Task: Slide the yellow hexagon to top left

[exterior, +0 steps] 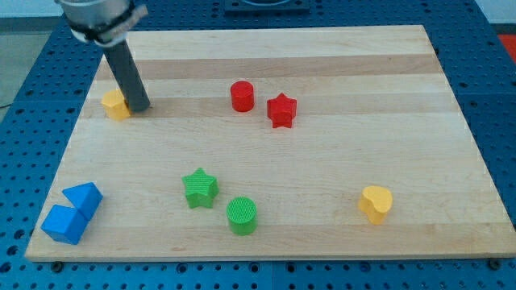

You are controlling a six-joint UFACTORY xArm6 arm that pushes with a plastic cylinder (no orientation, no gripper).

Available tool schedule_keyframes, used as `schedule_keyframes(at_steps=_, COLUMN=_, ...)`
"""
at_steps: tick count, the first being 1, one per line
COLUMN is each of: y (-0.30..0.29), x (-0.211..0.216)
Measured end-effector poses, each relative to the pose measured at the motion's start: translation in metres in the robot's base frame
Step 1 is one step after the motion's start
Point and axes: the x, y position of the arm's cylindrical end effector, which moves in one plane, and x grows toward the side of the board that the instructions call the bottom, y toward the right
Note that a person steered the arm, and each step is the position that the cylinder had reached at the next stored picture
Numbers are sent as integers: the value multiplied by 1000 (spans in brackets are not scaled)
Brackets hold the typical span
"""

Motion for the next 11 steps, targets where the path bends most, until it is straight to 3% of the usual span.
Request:
schedule_keyframes(at_steps=1, y=-2, x=-10)
schedule_keyframes(at_steps=3, y=28, x=57)
schedule_keyframes(at_steps=4, y=-33, x=56)
schedule_keyframes(at_steps=6, y=-50, x=-24)
schedule_keyframes(at_steps=8, y=-33, x=17)
schedule_keyframes(at_steps=9, y=-18, x=-4)
schedule_keyframes(at_steps=10, y=-27, x=-54)
schedule_keyframes(at_steps=11, y=-29, x=-68)
